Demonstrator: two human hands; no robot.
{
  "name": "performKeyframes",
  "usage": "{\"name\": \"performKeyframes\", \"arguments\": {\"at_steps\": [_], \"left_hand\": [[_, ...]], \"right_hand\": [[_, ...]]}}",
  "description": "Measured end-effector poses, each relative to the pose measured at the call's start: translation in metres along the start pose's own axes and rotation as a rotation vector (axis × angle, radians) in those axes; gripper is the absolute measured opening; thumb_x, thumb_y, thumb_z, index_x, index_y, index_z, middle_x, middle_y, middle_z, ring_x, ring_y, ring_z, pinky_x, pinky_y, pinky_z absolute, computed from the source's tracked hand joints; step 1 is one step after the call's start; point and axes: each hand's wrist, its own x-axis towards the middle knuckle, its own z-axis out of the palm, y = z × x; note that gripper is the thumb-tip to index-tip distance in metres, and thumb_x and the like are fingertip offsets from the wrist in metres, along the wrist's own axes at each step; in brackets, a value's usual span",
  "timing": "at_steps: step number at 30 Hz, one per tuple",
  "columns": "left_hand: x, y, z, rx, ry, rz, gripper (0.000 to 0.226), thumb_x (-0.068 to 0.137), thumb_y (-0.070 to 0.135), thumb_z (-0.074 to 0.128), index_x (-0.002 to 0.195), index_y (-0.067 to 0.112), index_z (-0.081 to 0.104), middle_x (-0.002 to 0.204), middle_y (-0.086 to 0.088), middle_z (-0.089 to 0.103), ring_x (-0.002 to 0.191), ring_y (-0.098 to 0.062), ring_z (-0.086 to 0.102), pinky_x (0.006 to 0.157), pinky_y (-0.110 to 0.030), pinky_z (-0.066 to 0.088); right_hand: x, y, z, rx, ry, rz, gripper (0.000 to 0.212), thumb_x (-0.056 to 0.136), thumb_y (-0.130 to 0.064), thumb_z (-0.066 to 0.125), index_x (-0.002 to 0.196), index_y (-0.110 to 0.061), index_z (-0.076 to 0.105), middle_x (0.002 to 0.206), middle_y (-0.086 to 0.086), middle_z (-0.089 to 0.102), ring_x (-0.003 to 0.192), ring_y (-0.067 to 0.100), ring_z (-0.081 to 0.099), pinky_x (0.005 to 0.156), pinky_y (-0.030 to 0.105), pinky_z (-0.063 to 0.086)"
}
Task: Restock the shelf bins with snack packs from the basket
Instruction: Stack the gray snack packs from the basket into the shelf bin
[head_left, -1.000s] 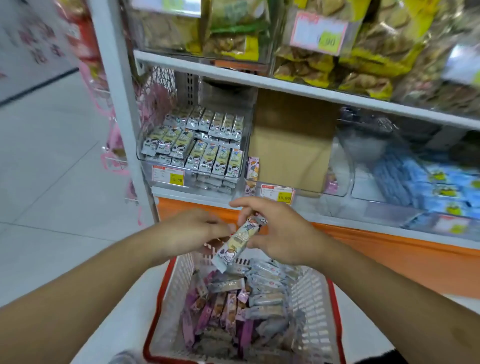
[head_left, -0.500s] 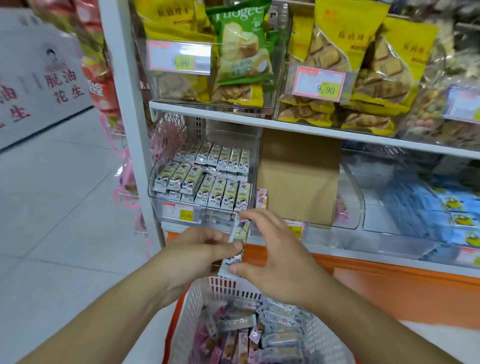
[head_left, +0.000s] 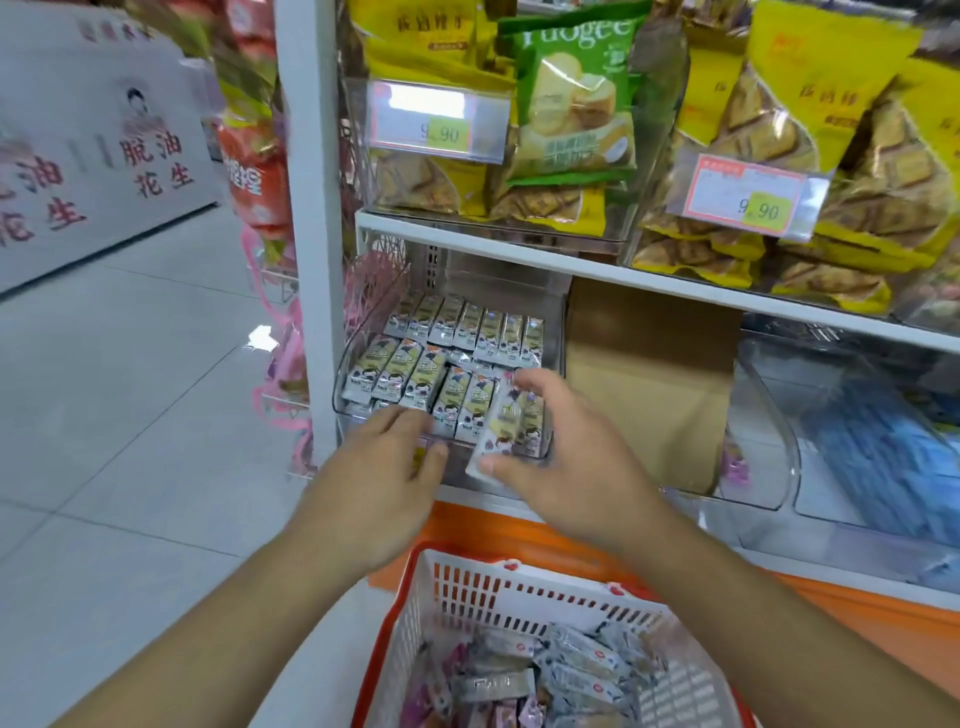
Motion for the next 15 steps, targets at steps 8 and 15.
{"name": "performKeyframes", "arguments": {"at_steps": [8,15], "left_hand": [[-0.002,-0.026,0.003,0.274,-0.257,-0.052,0.078,0.105,0.062,0.026,0.164,0.027,-0.010,0.171,0.004,-0.017,0.157,-0.016,-0.017,0.126,-0.041,-0.002],[0.001,-0.022,-0.001,0.256,-0.277,-0.067,0.077,0.105,0.061,0.026,0.164,0.026,-0.009,0.172,0.003,-0.017,0.157,-0.017,-0.017,0.125,-0.041,-0.004]], "right_hand": [[0.098,-0.003,0.028,-0.105,-0.178,0.085,0.101,0.085,-0.056,0.081,0.162,-0.024,0.024,0.163,0.001,0.040,0.141,0.023,0.048,0.107,0.033,0.042],[0.115,0.003,0.046,-0.128,-0.250,0.108,0.099,0.088,-0.055,0.078,0.163,-0.024,0.021,0.162,0.005,0.041,0.143,0.029,0.046,0.113,0.043,0.043]]}}
